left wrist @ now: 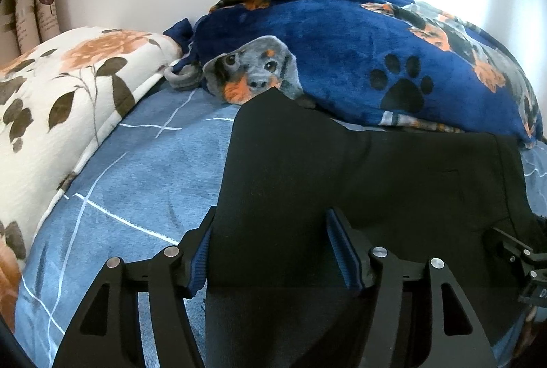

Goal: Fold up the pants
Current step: 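Lower the black trousers flat onto the sheet with both grippers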

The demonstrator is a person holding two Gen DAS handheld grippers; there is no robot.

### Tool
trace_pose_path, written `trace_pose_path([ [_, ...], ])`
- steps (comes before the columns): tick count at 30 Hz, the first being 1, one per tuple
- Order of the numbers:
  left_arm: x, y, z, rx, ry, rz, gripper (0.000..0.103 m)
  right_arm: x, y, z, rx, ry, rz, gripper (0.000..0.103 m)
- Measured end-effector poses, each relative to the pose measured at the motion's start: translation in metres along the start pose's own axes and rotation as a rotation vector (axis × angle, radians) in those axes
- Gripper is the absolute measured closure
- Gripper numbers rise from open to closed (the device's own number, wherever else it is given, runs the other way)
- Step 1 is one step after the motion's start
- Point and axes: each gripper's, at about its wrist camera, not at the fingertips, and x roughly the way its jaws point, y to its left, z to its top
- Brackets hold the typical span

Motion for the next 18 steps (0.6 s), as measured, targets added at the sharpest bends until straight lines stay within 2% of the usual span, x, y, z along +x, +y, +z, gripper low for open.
trace_pose_path([
  [18,-0.0006,-0.0021,-0.0007,0.007,-0.005,0.034,0.033,-0.0010,0.0010,0.0005,-0.004,-0.010,-0.041,0.003],
])
